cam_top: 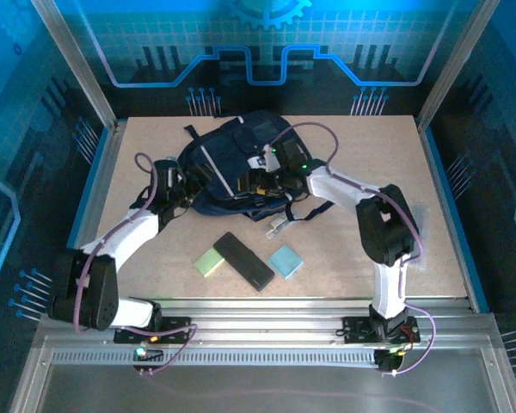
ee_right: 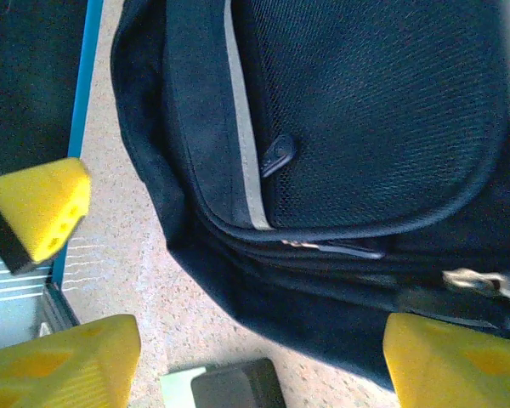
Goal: Pack the student bag
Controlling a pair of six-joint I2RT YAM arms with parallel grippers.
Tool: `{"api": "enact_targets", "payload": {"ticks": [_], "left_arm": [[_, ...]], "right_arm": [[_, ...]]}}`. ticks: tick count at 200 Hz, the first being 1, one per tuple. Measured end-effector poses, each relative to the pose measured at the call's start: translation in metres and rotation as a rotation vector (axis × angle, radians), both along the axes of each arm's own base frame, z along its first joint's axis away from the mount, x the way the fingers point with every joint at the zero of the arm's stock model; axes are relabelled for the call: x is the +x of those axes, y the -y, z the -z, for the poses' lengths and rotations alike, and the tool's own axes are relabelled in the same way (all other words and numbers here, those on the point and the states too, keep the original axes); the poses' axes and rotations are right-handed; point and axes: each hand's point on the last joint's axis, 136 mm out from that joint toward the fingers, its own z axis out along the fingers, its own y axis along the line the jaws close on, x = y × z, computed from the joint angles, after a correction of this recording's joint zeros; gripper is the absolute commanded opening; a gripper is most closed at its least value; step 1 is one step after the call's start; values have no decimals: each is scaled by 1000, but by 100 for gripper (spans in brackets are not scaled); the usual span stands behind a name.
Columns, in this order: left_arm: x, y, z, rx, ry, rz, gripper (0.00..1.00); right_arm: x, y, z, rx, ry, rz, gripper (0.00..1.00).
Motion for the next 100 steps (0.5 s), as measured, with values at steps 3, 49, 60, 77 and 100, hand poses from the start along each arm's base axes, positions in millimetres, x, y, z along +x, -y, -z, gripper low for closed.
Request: {"api": "enact_targets", "payload": {"ticks": [3,49,60,77,100], "left_arm": [[0,2,5,-1,-12,6,84],[-1,15,51,-29,-136,64,84],[-4,15,56,-34,-140,70,84],[-11,14,68,-45,-147,76,84],[-10,14,75,-72,-145,86,83]], "right_arm": [[-1,-3,4,2,-9,0,76],[-2,-12,46,4,-102,76,77],[1,-8,52,2,-103,109,77],[6,-3,55,5,-90,141,77],[13,7,54,-1,-76,173,77]]}}
